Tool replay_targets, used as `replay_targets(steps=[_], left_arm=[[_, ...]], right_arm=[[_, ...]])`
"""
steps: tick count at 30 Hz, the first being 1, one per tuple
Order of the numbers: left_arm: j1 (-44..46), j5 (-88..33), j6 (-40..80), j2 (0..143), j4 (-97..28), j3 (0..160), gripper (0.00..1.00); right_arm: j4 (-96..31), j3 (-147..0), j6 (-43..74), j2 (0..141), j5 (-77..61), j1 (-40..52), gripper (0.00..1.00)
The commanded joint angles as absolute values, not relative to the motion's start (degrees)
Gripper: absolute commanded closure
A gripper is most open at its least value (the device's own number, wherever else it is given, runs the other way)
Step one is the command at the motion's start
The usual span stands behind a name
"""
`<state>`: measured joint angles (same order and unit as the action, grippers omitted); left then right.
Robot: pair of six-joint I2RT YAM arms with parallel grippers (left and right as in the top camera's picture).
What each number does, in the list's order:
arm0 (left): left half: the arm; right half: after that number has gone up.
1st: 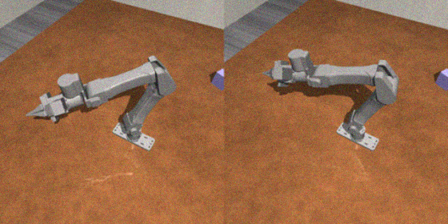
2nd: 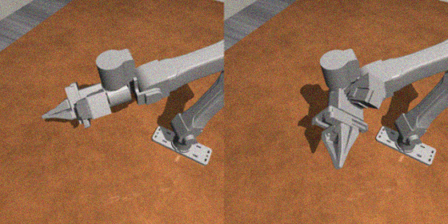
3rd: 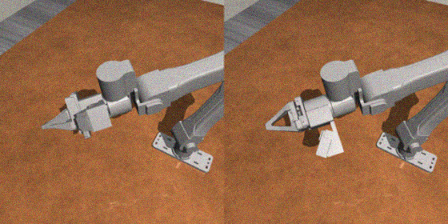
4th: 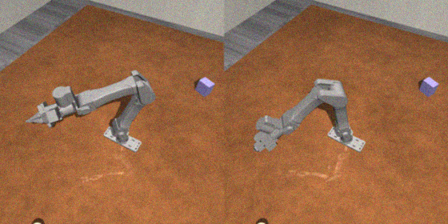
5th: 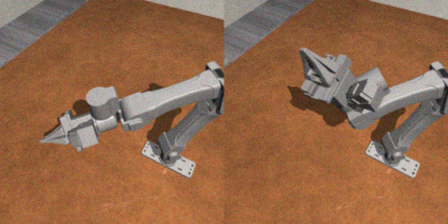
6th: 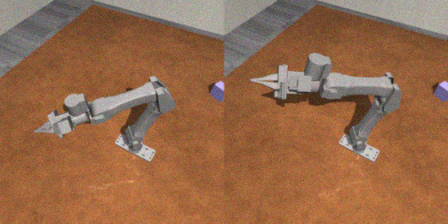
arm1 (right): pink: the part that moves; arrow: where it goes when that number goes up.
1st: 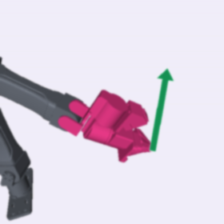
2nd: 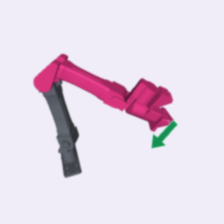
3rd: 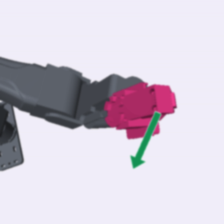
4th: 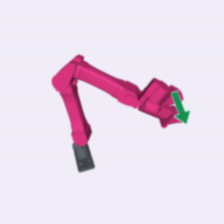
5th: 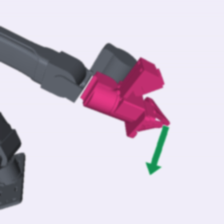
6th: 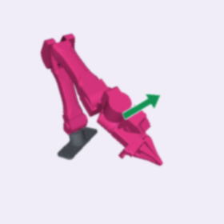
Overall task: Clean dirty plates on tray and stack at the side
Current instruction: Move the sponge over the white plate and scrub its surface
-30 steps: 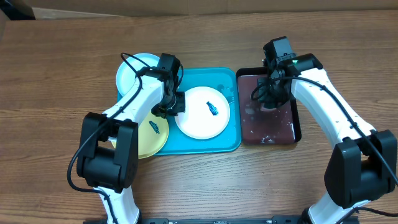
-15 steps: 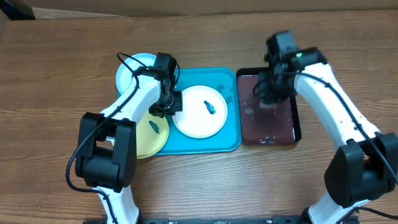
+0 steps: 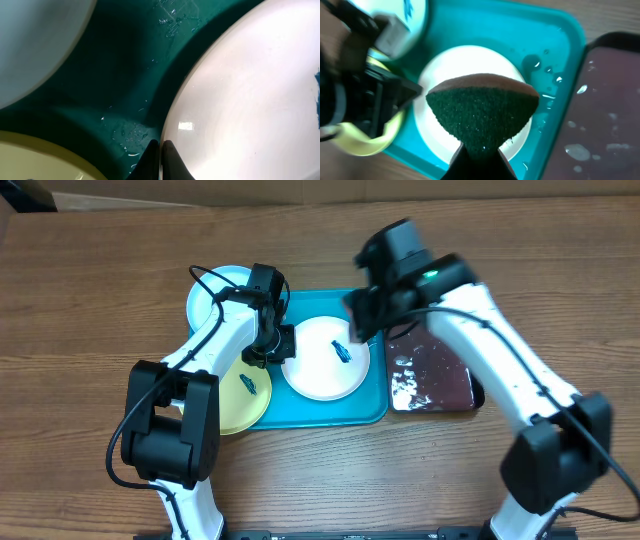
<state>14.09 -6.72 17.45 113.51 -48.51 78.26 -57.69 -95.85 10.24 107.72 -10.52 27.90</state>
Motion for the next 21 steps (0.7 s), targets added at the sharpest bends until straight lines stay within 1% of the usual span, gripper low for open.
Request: replay_targets(steps=[1, 3, 7, 21], left_arm=[[13.8, -7.5, 17.4, 114.0, -48.3, 78.3, 0.96], [13.8, -7.5, 17.4, 114.0, -48.4, 78.3, 0.96], [13.8, -7.5, 17.4, 114.0, -48.3, 78.3, 0.96], [13.8, -7.6, 17.4, 114.0, -48.8, 78.3, 0.96]], right_arm=[[-57.3, -96.7, 9.8, 110.7, 3.1, 31.5, 0.96], [-56.9, -96.7, 9.8, 112.4, 9.4, 33.7, 0.96], [-55.5, -96.7, 8.9, 115.5, 15.6, 36.8, 0.96], [-51.4, -96.7, 9.0, 122.9, 17.3, 37.8, 0.96]])
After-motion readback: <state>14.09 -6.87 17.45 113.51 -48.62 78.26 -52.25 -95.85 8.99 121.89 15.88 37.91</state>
